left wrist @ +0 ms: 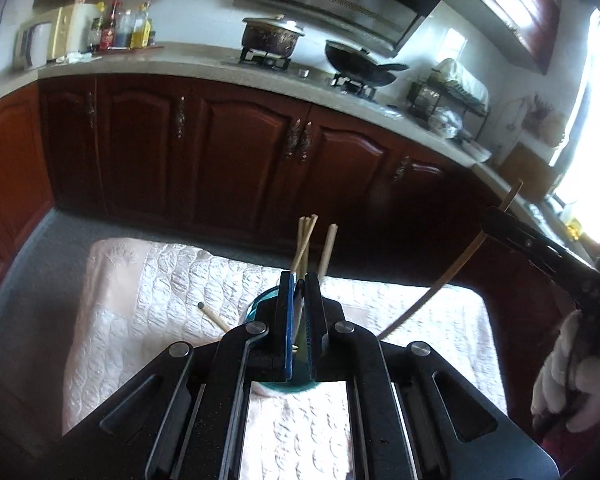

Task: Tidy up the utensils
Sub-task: 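Lower the chopsticks into the holder and open both tools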

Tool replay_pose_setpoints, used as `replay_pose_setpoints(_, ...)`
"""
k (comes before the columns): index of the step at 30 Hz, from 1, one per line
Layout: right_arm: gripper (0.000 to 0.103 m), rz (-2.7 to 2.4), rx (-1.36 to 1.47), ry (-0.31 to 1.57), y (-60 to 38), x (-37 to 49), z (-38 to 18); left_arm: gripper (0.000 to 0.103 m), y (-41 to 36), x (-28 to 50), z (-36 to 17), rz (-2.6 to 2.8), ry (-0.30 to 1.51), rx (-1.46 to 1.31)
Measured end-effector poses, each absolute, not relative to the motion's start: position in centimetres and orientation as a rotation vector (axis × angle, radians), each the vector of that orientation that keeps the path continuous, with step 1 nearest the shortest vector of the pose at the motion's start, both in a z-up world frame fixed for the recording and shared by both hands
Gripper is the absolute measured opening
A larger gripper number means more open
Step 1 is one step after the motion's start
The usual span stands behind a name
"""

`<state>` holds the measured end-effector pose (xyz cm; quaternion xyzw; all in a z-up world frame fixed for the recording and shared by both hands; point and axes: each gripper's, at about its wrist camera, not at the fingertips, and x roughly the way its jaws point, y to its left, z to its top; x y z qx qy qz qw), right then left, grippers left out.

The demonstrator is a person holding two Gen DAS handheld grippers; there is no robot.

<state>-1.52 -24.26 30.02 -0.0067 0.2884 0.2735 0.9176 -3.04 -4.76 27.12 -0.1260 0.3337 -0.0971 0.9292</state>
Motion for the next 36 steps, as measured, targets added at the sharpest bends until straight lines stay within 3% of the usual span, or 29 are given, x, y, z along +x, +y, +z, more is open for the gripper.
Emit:
replay_pose_setpoints(7,0.005,0.576,0.014,0.641,-23.8,0.3,27.5,0.004,-5.9,-0.1,24.3,-0.136,0.697,-0.221)
replay_pose_setpoints(18,0.005,0.614,-0.006,0.594,-23.3,0.7,29.7,0.004,-6.6,1.9,23.0,-0.128,0.747,-0.213)
replay_pose_setpoints(36,0.005,0.562,0.099,0.826,-22.9,5.3,18.7,0.004,-8.4,2.6,18.9,-0.102,0.828,-0.177)
